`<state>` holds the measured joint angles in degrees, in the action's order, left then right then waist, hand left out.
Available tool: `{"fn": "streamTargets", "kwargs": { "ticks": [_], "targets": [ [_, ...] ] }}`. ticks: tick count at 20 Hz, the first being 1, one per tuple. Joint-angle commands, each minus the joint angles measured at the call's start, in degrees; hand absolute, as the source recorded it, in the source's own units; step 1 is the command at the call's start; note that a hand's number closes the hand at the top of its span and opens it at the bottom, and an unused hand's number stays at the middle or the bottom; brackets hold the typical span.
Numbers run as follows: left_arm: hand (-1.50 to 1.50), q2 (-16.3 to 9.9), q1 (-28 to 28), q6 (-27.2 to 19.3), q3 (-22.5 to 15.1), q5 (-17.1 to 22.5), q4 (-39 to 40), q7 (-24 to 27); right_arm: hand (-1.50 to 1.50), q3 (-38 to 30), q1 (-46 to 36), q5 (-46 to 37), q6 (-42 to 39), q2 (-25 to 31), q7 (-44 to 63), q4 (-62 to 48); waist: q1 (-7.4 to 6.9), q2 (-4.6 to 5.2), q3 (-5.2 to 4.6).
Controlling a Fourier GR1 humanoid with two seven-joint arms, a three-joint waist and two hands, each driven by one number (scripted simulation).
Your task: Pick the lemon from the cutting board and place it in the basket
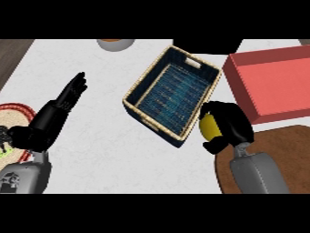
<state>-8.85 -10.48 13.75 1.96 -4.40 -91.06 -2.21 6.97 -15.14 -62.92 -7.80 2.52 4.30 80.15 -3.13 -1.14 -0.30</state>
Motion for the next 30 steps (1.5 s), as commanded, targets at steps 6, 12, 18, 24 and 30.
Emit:
{"fn": "streamTargets", "kwargs": {
  "ticks": [6,12,18,24,30],
  "targets": [
    [0.00,0.4,-1.6,1.4,-1.4,0.3,1.3,-0.2,1.50,10.2,-9.5,11.7,18.6,-2.5,22.3,11.9,-2.56,-0.42,0.32],
    [0.00,0.7,-2.8,1.0,-2.0,-0.7,2.3,-0.7,1.50,19.2,-15.9,10.4,27.9,-2.5,42.0,14.9,-2.78,-0.14,-0.08],
    [0.00,0.3,-3.1,0.9,-1.3,-0.6,2.5,-0.1,1.50,24.4,-29.0,1.7,27.8,-2.5,63.4,11.3,-2.78,-0.22,-0.37],
    [0.00,1.3,-3.2,0.1,-2.3,-1.5,2.7,0.4,1.50,23.4,-41.6,-1.3,27.5,-2.5,75.5,4.5,-3.30,0.62,-0.16],
    [0.00,0.9,-4.6,0.4,-1.4,-1.1,4.4,1.4,1.50,17.1,-51.9,-4.9,27.7,-2.5,79.6,-3.7,-2.61,1.37,-0.09]
  ]
}}
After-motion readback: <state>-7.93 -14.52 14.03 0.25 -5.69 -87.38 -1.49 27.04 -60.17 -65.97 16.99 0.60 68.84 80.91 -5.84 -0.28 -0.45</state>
